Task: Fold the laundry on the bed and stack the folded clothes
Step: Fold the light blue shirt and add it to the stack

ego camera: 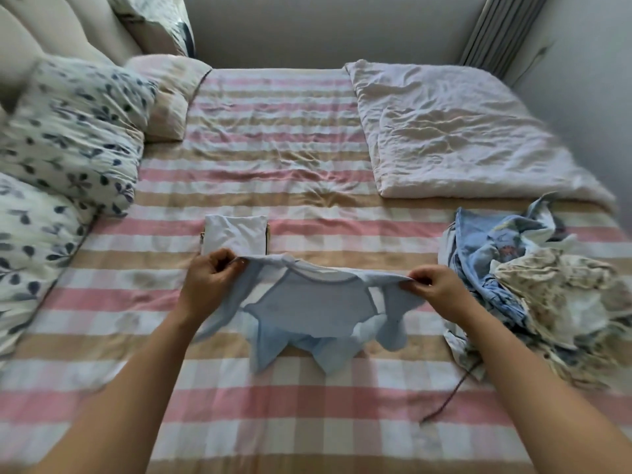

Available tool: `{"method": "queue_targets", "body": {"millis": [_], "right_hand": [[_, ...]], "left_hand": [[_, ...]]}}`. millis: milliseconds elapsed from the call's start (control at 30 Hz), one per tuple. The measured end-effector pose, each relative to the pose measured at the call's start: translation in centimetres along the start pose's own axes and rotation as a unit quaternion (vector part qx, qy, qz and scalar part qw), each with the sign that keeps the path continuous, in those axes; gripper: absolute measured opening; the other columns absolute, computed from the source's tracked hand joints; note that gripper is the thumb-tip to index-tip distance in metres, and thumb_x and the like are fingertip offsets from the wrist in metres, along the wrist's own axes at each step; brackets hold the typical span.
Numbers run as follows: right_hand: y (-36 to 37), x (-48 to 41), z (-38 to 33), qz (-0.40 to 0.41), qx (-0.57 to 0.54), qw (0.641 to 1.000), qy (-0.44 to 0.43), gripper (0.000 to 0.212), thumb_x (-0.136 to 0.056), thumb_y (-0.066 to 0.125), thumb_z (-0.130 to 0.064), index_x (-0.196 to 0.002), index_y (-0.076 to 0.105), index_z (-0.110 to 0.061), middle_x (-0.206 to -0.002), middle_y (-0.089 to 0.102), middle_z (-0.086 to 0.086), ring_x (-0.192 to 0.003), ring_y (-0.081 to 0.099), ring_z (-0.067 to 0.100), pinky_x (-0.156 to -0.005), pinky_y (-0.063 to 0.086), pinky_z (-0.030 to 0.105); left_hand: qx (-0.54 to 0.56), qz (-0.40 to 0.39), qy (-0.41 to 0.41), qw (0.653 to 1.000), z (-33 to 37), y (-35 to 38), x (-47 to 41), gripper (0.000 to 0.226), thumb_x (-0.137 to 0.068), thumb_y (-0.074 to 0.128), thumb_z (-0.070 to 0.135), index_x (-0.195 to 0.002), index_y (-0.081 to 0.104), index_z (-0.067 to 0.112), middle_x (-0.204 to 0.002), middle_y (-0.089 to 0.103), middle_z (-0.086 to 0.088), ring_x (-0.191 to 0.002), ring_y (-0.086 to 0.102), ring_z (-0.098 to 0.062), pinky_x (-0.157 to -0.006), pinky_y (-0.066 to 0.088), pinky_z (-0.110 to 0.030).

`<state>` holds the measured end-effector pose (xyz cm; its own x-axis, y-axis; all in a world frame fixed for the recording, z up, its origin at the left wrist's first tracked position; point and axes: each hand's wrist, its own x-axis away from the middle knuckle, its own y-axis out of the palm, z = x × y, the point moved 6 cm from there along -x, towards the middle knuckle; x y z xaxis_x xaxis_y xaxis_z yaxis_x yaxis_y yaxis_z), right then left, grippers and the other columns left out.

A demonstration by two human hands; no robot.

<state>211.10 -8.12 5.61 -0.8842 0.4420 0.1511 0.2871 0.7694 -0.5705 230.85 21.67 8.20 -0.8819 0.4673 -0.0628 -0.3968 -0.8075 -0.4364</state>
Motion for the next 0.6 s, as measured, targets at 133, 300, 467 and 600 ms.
{"method": "queue_targets", "body": {"millis": [133,300,467,600], "right_hand": [[-1.7,2.5,-2.5,0.022,-0.049,0.999,-0.009,0.02,-0.089,0.057,-0.008,-0.076,0.067,0.003,-0.067,0.056,0.006,-0.064,0.045,0.005,-0.061,0.037,0.022],[-4.2,5.5,-7.2,0.013,-0.073,0.996,-0.059,0.034,-0.094,0.047,-0.006,-0.06,0.047,-0.011,-0.058,0.037,-0.002,-0.052,0.033,0.0,-0.051,0.027,0.017],[-7.7,7.7,-10.9,0.024,-0.089,0.99,-0.111,0.041,-0.087,0.046,-0.031,-0.063,0.047,0.002,-0.057,0.039,0.003,-0.053,0.035,0.007,-0.049,0.028,0.024],[-7.9,6.3,-10.3,0.028,-0.078,0.991,-0.107,0.038,-0.09,0.051,-0.022,-0.062,0.047,0.004,-0.054,0.037,0.0,-0.05,0.033,0.003,-0.045,0.026,0.02]], "left_hand": [[0.031,-0.02,-0.034,0.999,2.1,-1.4,2.1,0.025,-0.088,0.058,0.004,-0.069,0.054,-0.013,-0.067,0.046,-0.009,-0.065,0.038,-0.015,-0.056,0.032,-0.029],[0.125,-0.083,-0.073,0.986,6.8,-3.4,5.2,0.026,-0.084,0.059,0.012,-0.058,0.055,0.012,-0.056,0.048,0.003,-0.052,0.041,-0.006,-0.046,0.034,-0.015],[0.203,-0.128,-0.085,0.967,12.0,-6.0,6.9,0.017,-0.073,0.058,0.021,-0.057,0.063,0.017,-0.053,0.055,0.005,-0.048,0.05,-0.003,-0.043,0.041,-0.011],[0.143,-0.116,-0.056,0.981,11.7,-5.6,5.6,0.016,-0.075,0.062,0.02,-0.059,0.063,0.016,-0.056,0.056,0.005,-0.054,0.049,-0.003,-0.048,0.04,-0.011]]}}
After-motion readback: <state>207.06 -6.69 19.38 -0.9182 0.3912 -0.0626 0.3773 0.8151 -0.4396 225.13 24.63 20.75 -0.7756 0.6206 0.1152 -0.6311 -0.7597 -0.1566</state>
